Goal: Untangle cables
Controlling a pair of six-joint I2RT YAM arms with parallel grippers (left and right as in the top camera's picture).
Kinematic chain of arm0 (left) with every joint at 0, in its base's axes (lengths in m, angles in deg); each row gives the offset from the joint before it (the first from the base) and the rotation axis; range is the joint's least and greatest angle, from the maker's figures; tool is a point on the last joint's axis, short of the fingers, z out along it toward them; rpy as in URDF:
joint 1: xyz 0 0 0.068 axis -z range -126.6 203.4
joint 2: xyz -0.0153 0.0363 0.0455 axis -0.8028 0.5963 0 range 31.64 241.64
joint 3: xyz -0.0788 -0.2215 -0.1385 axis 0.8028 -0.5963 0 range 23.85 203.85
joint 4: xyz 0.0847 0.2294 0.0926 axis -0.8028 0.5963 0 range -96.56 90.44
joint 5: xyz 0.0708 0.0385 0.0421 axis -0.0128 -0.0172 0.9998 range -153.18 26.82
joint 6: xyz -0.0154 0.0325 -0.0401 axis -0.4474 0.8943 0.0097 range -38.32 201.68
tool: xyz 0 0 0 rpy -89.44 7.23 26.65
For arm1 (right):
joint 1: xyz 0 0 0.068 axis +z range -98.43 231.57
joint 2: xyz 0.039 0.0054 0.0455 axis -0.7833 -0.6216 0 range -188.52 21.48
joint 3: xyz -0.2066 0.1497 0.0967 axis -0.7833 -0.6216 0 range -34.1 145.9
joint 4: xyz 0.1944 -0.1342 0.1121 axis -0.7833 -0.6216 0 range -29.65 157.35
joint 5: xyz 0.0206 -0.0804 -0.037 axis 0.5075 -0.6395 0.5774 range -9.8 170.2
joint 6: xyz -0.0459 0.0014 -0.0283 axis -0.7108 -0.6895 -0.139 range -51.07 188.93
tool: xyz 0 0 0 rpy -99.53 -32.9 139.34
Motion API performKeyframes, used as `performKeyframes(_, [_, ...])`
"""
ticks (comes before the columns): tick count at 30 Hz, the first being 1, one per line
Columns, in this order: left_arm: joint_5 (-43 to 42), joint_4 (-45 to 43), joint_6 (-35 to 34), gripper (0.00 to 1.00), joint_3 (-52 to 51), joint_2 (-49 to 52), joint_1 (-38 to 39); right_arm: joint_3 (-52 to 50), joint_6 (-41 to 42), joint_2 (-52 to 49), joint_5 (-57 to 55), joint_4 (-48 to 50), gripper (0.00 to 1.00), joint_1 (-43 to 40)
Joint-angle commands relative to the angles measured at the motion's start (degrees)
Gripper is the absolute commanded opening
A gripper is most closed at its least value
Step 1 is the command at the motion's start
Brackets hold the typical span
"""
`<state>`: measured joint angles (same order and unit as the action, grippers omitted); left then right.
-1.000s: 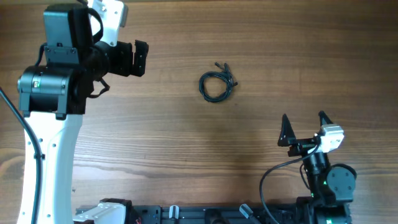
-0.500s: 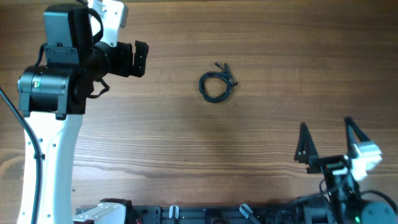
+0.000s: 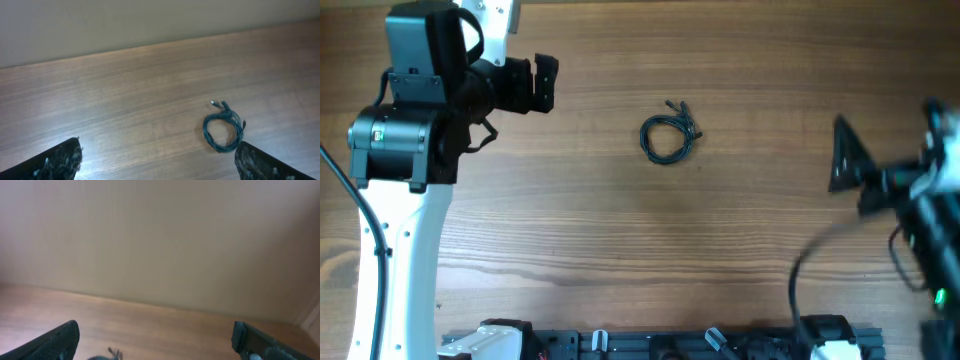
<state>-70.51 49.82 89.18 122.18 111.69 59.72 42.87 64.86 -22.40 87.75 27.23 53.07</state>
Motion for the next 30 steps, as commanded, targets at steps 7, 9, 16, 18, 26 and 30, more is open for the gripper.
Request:
performKeyframes(7, [8.5, -4.8, -8.0, 1.0, 0.9, 3.6, 0.3, 29.4, -6.4, -29.1, -2.1, -13.0, 1.0, -0.3])
performKeyframes(9, [8.5, -4.7, -8.0, 1.0, 0.9, 4.8, 0.3, 32.7, -6.5, -33.3, -3.7, -14.2, 1.0, -0.3])
performKeyframes(16, [5.2, -4.8, -8.0, 1.0, 0.9, 10.0, 0.3, 37.5, -10.8, -43.3, -4.8, -16.1, 1.0, -0.3])
performKeyframes(18, [2.8, -4.8, -8.0, 1.0, 0.9, 11.1, 0.3, 37.5, -11.0, -44.9, -6.1, -16.1, 1.0, -0.3])
performKeyframes(26, [-3.8, -4.7, -3.4, 1.0, 0.9, 12.3, 1.6, 37.5, -10.9, -46.2, -6.2, -17.4, 1.0, -0.3])
performKeyframes(30, [-3.7, -11.1, -3.2, 1.0, 0.9, 12.4, 2.3, 37.5, -11.0, -46.2, -6.1, -16.7, 1.0, -0.3])
